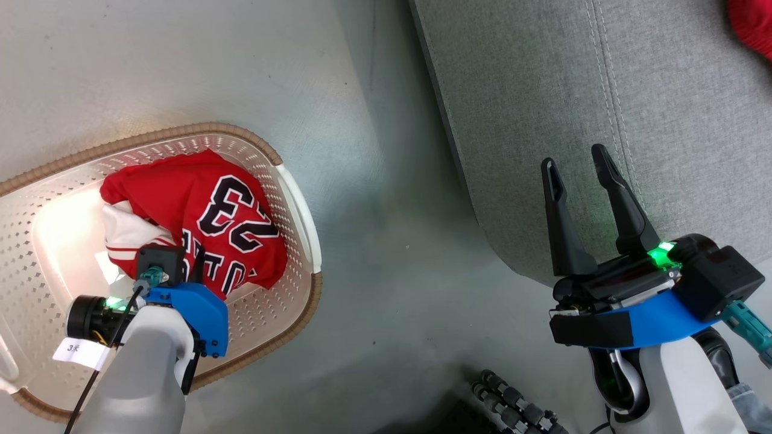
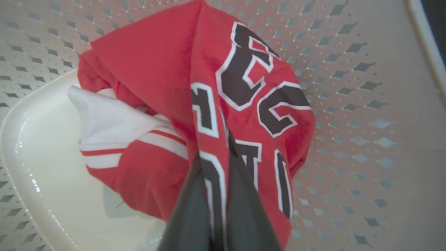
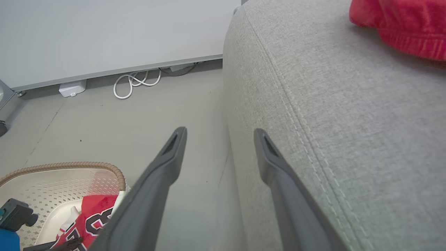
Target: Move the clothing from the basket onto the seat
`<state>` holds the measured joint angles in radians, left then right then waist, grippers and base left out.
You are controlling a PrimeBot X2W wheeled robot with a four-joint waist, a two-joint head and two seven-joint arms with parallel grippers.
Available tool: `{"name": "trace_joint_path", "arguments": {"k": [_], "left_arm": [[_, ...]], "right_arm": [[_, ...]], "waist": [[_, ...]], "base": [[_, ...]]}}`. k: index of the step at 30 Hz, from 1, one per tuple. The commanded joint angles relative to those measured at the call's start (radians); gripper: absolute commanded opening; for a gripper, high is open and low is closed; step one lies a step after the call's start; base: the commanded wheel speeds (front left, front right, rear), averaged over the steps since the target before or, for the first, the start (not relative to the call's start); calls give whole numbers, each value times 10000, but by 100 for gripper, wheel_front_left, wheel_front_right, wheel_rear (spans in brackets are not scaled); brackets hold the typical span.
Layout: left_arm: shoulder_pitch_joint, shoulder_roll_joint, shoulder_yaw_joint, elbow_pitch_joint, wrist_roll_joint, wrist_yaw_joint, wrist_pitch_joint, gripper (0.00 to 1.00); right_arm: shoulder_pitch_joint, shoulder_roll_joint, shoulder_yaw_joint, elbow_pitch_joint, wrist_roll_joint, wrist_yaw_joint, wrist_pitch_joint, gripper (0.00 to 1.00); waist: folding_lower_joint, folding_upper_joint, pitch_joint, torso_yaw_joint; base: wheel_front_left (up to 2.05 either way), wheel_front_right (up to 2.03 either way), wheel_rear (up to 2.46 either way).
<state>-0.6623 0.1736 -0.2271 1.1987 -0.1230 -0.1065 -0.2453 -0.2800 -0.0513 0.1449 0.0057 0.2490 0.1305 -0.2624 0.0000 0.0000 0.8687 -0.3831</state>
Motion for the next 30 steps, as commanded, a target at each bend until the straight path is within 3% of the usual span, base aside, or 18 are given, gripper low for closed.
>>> {"name": "trace_joint_path", "arguments": {"k": [1, 16, 30], "left_arm": [[-173, 3, -31, 104, -68, -40, -30, 0], [-438, -72, -260, 503, -292, -117, -124, 0], [-189, -463, -514, 650, -549, -199, -187, 0]], "right_arm": [[-115, 15, -30, -9, 24, 5, -36, 100], [-106, 15, -30, 62, -69, 5, -36, 100], [-65, 15, -156, 178, -410, 5, -36, 100]], "waist": [[0, 0, -16, 10], [0, 0, -275, 95], [0, 0, -1238, 501]], "base": [[0, 0, 0], [0, 0, 0], [0, 0, 0]]}}
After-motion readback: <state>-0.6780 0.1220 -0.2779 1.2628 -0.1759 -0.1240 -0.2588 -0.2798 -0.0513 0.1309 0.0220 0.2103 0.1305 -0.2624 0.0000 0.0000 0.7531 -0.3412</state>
